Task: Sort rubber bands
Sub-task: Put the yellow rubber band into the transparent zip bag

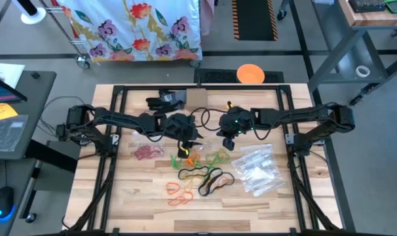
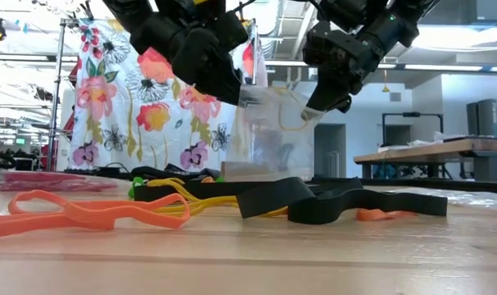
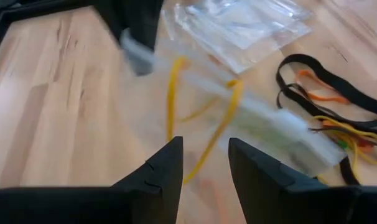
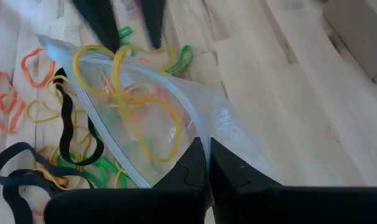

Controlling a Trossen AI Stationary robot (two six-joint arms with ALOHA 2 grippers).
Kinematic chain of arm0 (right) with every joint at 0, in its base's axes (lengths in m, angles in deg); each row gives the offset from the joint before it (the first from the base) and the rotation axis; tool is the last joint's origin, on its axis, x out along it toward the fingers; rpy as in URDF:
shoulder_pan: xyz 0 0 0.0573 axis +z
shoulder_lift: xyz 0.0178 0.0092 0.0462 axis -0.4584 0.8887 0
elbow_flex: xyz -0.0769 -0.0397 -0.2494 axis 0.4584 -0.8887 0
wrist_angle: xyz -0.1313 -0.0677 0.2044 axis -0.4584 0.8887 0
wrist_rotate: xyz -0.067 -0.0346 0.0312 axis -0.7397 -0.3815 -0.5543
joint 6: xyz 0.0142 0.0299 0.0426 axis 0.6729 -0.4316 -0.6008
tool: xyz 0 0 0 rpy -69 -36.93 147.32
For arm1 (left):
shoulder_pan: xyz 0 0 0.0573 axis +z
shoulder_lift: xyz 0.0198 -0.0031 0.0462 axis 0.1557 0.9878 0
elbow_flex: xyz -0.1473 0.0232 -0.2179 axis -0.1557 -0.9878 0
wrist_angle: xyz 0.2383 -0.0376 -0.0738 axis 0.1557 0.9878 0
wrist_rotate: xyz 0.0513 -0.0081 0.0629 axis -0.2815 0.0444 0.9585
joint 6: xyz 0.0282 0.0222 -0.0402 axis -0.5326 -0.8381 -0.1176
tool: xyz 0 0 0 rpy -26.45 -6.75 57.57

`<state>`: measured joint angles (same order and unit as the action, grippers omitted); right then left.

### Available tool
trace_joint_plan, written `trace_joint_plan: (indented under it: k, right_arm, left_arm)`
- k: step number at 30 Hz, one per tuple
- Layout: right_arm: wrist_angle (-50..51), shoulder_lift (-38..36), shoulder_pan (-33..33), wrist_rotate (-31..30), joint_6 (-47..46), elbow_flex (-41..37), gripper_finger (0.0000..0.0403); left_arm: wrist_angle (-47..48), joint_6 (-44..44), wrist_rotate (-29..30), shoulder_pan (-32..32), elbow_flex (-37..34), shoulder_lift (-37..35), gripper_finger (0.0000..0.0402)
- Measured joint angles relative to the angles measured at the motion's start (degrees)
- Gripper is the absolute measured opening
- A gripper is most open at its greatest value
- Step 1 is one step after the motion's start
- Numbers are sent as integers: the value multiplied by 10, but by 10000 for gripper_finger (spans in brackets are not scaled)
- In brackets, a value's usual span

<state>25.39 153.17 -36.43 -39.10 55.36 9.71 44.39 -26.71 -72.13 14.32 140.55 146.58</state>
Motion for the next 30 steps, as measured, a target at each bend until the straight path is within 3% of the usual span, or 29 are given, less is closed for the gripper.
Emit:
trace_joint_plan:
  k: [8,14,21,30]
  right_arm:
    - [-8,0,0,0,2,0,0]
    - [-12,0,0,0,2,0,0]
    - [-10,0,0,0,0,0,0]
    - [-45,5,-15,-3,-16,0,0]
  left_arm:
    - [-15,4,7,-8,0,0,111]
    - [-34,17,8,-7,0,0,13]
    - [-39,16,49,-7,0,-31,2]
    - [-94,1,52,-32,0,-65,1]
